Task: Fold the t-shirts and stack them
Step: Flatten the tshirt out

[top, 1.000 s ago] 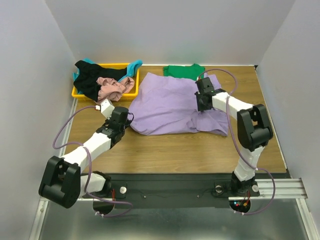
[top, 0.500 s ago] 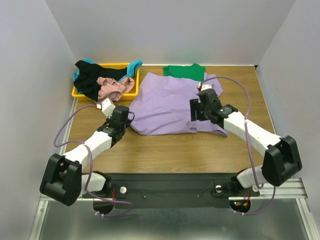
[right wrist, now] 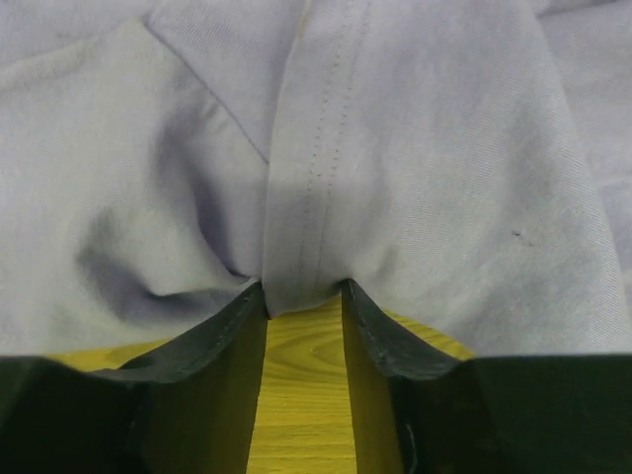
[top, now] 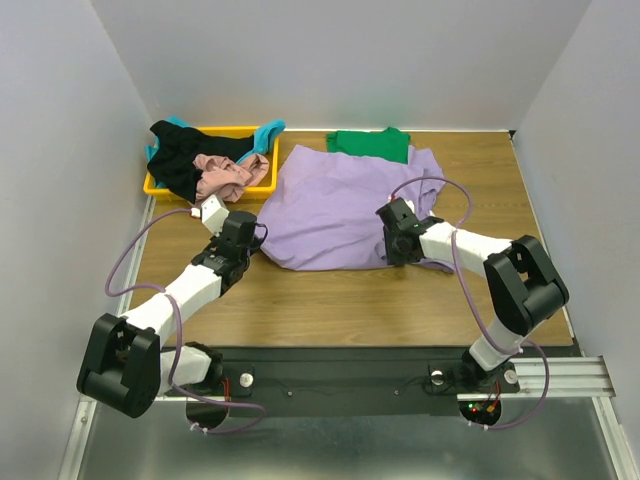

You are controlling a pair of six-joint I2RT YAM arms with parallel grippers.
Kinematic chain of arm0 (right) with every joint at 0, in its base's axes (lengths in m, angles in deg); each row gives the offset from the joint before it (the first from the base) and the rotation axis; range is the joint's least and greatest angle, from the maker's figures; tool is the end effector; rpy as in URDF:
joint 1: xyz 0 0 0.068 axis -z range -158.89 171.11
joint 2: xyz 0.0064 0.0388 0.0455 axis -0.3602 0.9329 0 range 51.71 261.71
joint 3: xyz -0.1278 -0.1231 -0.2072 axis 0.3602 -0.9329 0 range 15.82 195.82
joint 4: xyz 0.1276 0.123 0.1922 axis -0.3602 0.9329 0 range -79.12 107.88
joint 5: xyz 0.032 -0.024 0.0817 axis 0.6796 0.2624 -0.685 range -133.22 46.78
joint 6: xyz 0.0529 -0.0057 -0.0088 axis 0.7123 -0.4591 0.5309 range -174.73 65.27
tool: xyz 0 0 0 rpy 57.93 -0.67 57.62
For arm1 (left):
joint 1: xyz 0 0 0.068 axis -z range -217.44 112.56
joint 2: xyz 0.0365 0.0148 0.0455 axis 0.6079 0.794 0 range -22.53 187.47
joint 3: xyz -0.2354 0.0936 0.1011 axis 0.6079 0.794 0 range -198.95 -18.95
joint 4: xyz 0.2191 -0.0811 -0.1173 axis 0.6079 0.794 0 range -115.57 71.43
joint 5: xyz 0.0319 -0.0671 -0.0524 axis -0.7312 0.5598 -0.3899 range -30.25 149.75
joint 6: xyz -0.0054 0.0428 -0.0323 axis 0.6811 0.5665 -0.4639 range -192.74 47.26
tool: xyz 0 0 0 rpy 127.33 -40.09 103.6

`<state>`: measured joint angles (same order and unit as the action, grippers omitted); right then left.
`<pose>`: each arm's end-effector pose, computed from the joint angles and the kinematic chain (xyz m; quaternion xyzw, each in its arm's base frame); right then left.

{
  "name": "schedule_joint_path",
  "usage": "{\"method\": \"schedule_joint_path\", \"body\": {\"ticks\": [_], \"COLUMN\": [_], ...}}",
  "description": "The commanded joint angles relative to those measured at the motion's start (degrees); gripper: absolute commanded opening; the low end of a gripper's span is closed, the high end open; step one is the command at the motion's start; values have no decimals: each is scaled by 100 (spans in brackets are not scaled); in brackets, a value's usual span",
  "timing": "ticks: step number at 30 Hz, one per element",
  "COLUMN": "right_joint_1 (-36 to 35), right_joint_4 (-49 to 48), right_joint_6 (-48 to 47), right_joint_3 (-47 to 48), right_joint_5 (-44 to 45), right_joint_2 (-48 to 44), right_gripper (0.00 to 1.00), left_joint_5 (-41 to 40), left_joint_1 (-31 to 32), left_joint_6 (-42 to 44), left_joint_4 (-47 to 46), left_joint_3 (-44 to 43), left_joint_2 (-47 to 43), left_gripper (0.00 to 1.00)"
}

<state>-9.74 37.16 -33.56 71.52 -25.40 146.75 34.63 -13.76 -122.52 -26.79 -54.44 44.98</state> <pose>0.2762 0.1523 0.1692 -0.0490 0.9650 -0.0446 0.2538 0.2348 -0.0864 0.2239 -0.2963 0.8025 -0.1368 0.4995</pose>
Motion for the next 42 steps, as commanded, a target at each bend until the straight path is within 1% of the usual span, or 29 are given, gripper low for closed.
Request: {"method": "schedule_joint_path", "body": {"ticks": [1, 2, 4, 5, 7, 8, 10, 14, 17, 19, 20, 21, 22, 23, 25, 27, 30, 31, 33, 38, 41, 42], "right_joint_1": [-53, -61, -53, -53, -53, -61, -53, -61, -53, -61, -44, -44, -44, -53, -44, -53, -44, -44, -44, -44, -44, -53], "right_joint_4": [-115, -106, -97, -97, -97, -88, -71, 70, 193, 333, 386, 526, 562, 562, 615, 667, 790, 834, 1027, 1502, 1827, 1950], "right_joint_6": [203, 230, 239, 256, 221, 212, 195, 212, 169, 186, 395, 458, 484, 537, 800, 1029, 1441, 1547, 1706, 1698, 1549, 1479], "right_joint_3": [195, 187, 178, 143, 116, 38, -24, -191, -340, -481, -499, -499, -560, -604, -683, -841, -877, -859, -702, -131, 230, 309], "right_joint_5": [520, 546, 547, 538, 459, 459, 476, 599, 600, 564, 556, 486, 163, 99, 125, 256, 870, 1316, 1809, 2777, 3095, 3139], "right_joint_2": [14, 5, -117, -170, -424, -521, -793, -1206, -1322, -1340, -1322, -1278, -1278, -1278, -1339, -1409, -1637, -1769, -1928, -2595, -3149, -3481], "right_gripper": [37, 28, 20, 14, 11, 5, 1, 1, 1, 5, 8, 8, 8, 1, 0, 0, 1, 1, 1, 0, 0, 1], "left_joint_5": [-177, -177, -177, -177, -194, -212, -230, -282, -388, -554, -642, -826, -940, -1037, -1178, -1109, -934, -898, -863, -827, -792, -766], "left_joint_1": [31, 31, 40, 31, 31, 31, 31, 31, 31, 31, 31, 23, 22, 22, 14, 5, 5, 5, 5, 5, 5, 5], "left_joint_6": [47, 47, 47, 47, 56, 56, 56, 56, 56, 39, 4, -75, -154, -216, -278, -278, -217, -199, -199, -164, -190, -225], "left_joint_4": [16, 16, 25, 25, 42, 60, 77, 112, 113, 305, 384, 550, 656, 779, 973, 1000, 807, 798, 842, 973, 1123, 1202], "left_joint_3": [-37, -29, -46, -46, -64, -73, -81, -108, -125, -125, -143, -178, -195, -230, -292, -310, -240, -240, -275, -424, -477, -468], "left_joint_2": [-168, -168, -150, -150, -150, -150, -159, -194, -229, -255, -238, -220, -203, -177, -132, -124, -159, -176, -220, -588, -1010, -1255], "left_gripper": [0, 0, 0, 0, 0, 0, 0, 0, 0, 0, 0, 0, 0, 0, 0, 0, 0, 0, 0, 0, 0, 0]}}
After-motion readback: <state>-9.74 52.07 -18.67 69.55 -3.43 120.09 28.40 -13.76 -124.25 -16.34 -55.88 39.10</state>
